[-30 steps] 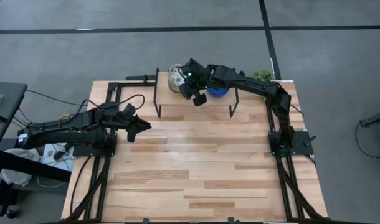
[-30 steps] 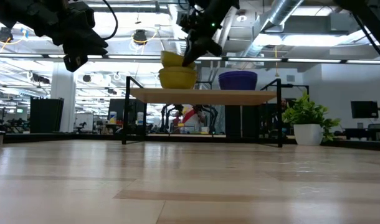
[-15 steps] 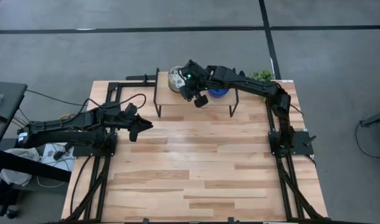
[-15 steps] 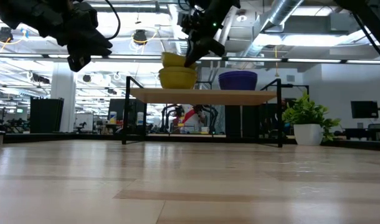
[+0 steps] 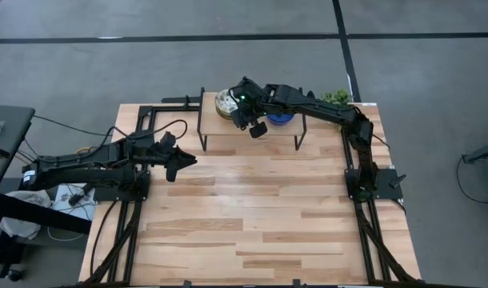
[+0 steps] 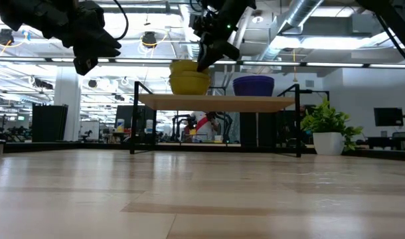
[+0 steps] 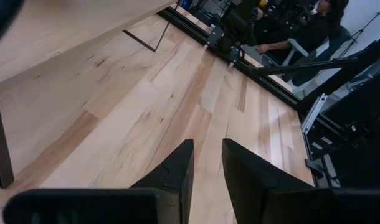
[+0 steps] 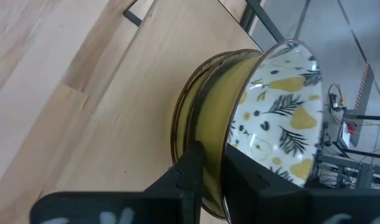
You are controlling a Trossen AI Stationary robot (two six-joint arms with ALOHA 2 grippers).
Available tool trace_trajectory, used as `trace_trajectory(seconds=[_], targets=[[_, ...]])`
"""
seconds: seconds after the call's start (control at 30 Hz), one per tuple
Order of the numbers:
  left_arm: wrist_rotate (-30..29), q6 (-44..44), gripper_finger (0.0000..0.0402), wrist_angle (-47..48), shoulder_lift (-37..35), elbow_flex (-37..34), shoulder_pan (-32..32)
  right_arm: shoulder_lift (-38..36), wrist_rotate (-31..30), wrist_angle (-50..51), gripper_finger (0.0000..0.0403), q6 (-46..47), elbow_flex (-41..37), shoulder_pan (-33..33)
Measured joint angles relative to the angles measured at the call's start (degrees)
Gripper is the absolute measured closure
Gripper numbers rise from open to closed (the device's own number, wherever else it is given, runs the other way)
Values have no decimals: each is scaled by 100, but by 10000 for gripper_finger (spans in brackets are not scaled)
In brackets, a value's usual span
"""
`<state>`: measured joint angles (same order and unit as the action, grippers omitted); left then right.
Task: Pick & Place Mini bowls
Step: Stack the white patterned bowl on top of the white patterned bowl on the shelf
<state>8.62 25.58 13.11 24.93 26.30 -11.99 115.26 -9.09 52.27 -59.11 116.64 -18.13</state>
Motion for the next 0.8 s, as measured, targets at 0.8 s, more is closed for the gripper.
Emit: trace_trajectory(seconds=[0.8], targets=[[-2,-2,320,-77,0,0,0,2,-735,-140,225,4,2,241]])
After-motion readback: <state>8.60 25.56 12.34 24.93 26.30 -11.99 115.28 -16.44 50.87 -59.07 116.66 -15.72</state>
